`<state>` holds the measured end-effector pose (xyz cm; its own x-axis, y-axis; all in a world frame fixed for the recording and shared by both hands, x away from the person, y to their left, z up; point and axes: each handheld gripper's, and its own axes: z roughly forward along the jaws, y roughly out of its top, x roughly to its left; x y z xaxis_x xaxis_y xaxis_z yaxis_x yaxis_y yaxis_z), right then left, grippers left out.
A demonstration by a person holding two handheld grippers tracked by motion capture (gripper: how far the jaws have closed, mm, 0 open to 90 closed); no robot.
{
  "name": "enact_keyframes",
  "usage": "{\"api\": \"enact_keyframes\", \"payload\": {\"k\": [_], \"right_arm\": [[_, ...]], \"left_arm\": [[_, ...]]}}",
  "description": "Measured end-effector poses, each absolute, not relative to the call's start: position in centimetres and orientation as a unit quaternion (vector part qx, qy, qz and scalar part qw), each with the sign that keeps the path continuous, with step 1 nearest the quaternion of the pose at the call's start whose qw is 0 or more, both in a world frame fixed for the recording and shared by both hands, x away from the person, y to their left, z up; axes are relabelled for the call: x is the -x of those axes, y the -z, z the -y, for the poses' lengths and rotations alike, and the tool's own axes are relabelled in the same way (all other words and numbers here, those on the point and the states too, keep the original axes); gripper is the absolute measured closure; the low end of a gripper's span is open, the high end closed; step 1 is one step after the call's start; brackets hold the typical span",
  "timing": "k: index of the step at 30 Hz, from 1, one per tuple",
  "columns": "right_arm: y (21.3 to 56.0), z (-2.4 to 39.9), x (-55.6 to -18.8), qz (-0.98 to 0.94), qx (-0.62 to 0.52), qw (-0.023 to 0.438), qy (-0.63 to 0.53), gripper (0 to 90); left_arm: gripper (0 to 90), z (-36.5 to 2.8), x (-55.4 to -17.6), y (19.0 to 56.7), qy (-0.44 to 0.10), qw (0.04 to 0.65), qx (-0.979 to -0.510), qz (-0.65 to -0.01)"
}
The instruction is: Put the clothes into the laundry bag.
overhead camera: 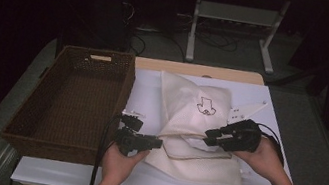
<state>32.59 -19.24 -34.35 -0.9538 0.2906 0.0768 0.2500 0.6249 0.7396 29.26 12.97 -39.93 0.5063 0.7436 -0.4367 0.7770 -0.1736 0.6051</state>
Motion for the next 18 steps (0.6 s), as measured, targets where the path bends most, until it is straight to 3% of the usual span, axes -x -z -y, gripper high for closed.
{"api": "enact_keyframes", "payload": {"k": [4,5,7,8,18], "right_arm": [[34.6,19.4,-33.2,-0.899,-0.16,0.025,-0.407,68.7],[34.7,19.4,-33.4,-0.898,-0.164,0.024,-0.407,68.9],[34.9,19.3,-33.8,-0.899,-0.166,0.023,-0.406,69.3],[35.0,19.2,-34.0,-0.899,-0.169,0.021,-0.404,69.3],[37.9,17.1,-34.9,-0.922,-0.17,-0.016,-0.349,77.1]], "left_arm": [[60.5,-13.3,-29.5,41.1,0.027,0.393,-0.768,-0.506],[63.7,-13.3,-29.5,41.4,0.035,0.389,-0.768,-0.507],[81.3,-13.3,-29.4,42.1,0.046,0.38,-0.775,-0.503],[84.6,-13.3,-29.3,42.3,0.046,0.379,-0.776,-0.502],[86.1,-14.4,-27.4,43.1,0.018,0.369,-0.781,-0.503]]}}
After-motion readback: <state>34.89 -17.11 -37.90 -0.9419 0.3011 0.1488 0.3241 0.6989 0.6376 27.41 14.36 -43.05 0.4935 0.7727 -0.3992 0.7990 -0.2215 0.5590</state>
